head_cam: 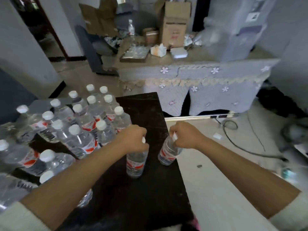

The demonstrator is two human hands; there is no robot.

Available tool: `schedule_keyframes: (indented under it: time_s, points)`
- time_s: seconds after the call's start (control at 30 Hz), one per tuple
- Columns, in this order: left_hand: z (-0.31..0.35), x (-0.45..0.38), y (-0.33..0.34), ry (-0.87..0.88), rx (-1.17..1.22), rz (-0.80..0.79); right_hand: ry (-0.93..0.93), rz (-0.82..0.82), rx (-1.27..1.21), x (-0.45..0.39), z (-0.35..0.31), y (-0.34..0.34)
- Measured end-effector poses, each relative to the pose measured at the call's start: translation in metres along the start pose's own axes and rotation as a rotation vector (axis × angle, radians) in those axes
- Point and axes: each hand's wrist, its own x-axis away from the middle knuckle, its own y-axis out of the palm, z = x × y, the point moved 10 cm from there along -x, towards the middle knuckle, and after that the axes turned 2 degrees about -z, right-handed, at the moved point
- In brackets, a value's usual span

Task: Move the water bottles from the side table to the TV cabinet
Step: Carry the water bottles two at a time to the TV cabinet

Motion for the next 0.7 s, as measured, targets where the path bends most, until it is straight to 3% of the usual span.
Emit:
schedule_keyframes:
  time_s: [0.23, 0.43, 0.7]
  points:
    - [0.134, -0.034, -0.010, 0.382, -0.079, 0.073, 0.369, 0.112, -0.050, 0.126, 0.094, -0.018]
    - [0.298, -0.030, -0.007, 0.585, 0.122, 0.100, 0.691, 0.218, -0.107, 0.270, 0.183, -0.040]
    - [0.544, 0.023, 0.075, 0.745, 0.171, -0.120, 1.025, 0.354, -0.282, 0.495, 0.294, -0.031]
